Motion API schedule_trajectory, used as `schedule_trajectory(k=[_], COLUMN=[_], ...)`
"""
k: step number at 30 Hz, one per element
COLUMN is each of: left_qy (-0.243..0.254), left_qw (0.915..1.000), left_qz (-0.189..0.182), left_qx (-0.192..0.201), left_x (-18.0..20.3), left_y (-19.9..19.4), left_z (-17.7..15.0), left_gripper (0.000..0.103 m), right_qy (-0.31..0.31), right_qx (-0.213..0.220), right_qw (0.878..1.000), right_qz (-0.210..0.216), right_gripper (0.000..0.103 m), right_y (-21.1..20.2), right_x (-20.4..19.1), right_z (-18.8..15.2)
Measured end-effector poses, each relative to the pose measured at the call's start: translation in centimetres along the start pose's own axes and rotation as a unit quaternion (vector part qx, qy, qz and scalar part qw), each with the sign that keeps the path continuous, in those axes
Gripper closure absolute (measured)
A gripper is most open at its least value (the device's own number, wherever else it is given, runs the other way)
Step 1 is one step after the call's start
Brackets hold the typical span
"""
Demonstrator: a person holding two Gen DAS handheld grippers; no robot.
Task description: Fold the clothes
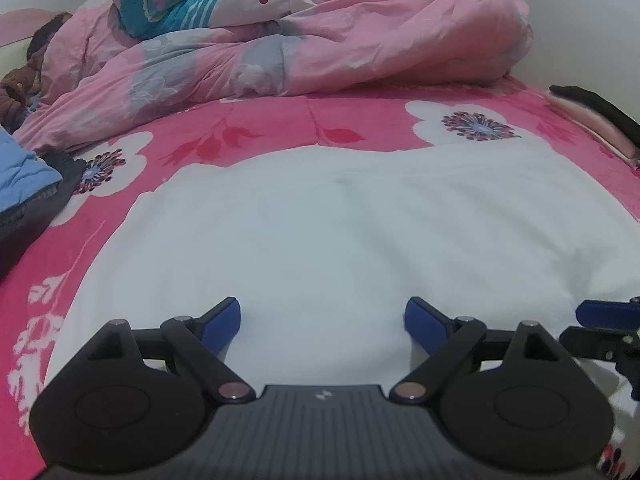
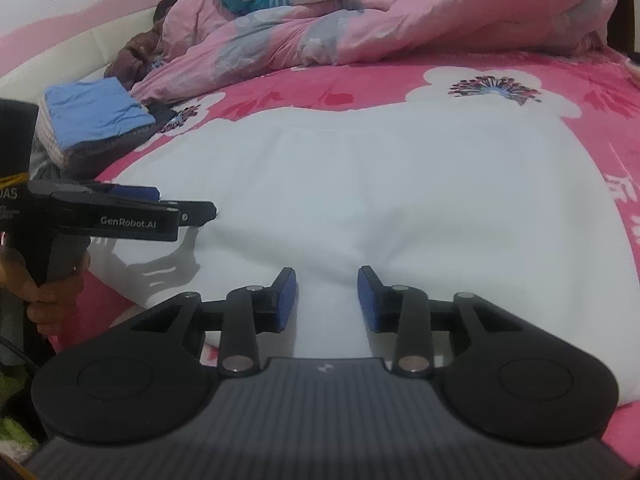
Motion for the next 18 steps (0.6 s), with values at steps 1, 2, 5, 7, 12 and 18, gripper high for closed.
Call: schedule_trajectory(k=[1, 2, 5, 7, 12, 18], left_qy=[-0.001, -0.001, -0.003, -0.004, -0.006, -0.007], left_qw=[1.0000, 1.0000, 1.0000, 1.0000, 0.9999, 0.9999], left_qz=[0.000, 0.000, 0.000, 0.000, -0.004, -0.004], left_qx=[-0.002, -0.003, -0.008, -0.008, -0.010, -0.013], left_x=[0.0, 0.0, 0.0, -0.1, -0.1, -0.1], left_y=[0.0, 0.0, 0.0, 0.0, 0.1, 0.2], left_z=[0.0, 0.1, 0.2, 0.2, 0.2, 0.2], left_gripper=[0.012, 0.012, 0.012, 0.012, 0.012, 0.012], right_qy=[0.001, 0.003, 0.005, -0.004, -0.015, 0.034], right_qx=[0.000, -0.002, -0.008, -0.013, -0.016, -0.012], right_qw=[1.000, 1.000, 1.000, 1.000, 1.000, 0.998], right_qz=[0.000, 0.004, 0.020, 0.020, 0.002, 0.047], right_gripper=[0.067, 0.066, 0.050, 0.044, 0.042, 0.042], right_y=[0.0, -0.1, -0.2, -0.2, -0.3, -0.8], right_x=[0.0, -0.1, -0.4, -1.1, -1.8, -0.9], right_z=[0.0, -0.1, -0.3, -0.6, -0.8, -0.8])
Point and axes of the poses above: each gripper's, at about its wrist camera, not at the fingertips, and y roughly the way its jaws point, x to its right, z to its top, the point moved 10 cm from there along y, roughly the way its jaws point, and after that the axes turned 15 degrees about -x, right-handed, at the moved point
